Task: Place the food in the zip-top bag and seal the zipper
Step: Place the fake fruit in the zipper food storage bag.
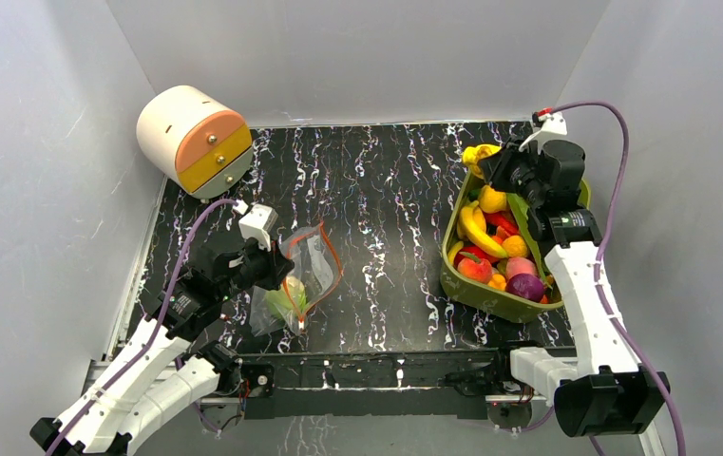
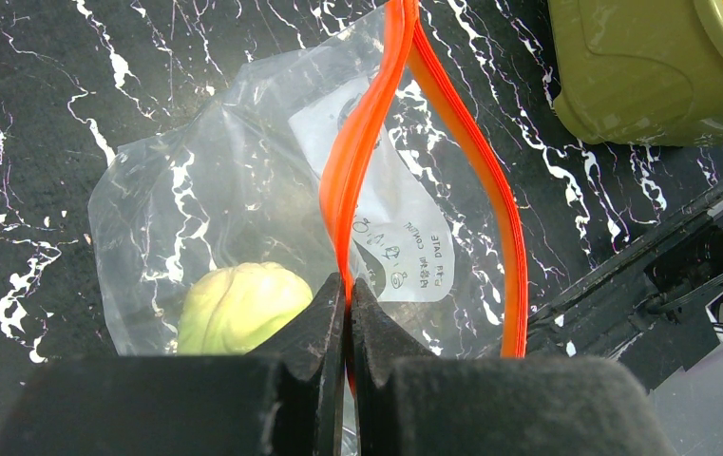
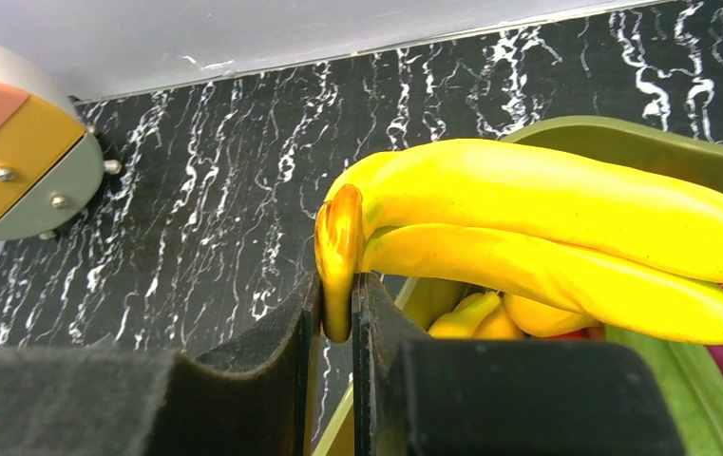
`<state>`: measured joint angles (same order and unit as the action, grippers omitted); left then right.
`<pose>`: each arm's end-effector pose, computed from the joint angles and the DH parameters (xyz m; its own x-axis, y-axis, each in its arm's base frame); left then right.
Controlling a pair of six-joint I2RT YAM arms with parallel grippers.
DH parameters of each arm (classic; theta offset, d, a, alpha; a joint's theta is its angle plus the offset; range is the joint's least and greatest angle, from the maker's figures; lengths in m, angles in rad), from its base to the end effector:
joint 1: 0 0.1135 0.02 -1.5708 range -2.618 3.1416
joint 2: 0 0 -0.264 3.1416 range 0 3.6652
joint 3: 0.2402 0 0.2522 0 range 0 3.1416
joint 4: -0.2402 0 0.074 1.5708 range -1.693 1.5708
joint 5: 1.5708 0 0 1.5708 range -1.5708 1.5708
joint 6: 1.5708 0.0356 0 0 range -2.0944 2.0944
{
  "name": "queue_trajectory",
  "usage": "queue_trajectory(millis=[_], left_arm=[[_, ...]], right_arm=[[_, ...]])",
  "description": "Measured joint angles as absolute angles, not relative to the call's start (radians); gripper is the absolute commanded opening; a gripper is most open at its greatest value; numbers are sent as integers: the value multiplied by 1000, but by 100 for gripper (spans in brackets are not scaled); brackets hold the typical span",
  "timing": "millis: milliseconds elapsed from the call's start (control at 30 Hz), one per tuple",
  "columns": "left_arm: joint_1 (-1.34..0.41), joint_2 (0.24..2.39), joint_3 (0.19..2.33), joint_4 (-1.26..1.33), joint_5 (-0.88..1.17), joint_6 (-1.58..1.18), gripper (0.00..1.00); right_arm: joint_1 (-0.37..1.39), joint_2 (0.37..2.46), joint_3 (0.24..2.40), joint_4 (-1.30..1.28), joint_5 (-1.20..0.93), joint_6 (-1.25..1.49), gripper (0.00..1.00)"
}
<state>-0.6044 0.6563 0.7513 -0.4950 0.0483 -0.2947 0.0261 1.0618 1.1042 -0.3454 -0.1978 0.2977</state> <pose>0.1224 -0.0866 0.3149 -0.4821 -0.0196 -0.8759 0.4851 0.8265 -0.2855 0.2372 0.0132 0.3819 -0.3477 0.2786 -0.8953 -0.1162 0.9347 0.3360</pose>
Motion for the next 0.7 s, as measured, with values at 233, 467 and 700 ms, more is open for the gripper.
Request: queue_trajectory(millis=[233, 467, 700], left_arm=[[-604, 657, 751, -495, 49, -295, 0], [-604, 656, 751, -495, 60, -294, 0], [-604, 653, 751, -494, 88, -289, 0]], right_arm=[[26, 1024, 1119, -405, -284, 324, 0], [27, 950, 1122, -447, -437, 350, 0], [27, 897, 1122, -461, -603, 353, 0]])
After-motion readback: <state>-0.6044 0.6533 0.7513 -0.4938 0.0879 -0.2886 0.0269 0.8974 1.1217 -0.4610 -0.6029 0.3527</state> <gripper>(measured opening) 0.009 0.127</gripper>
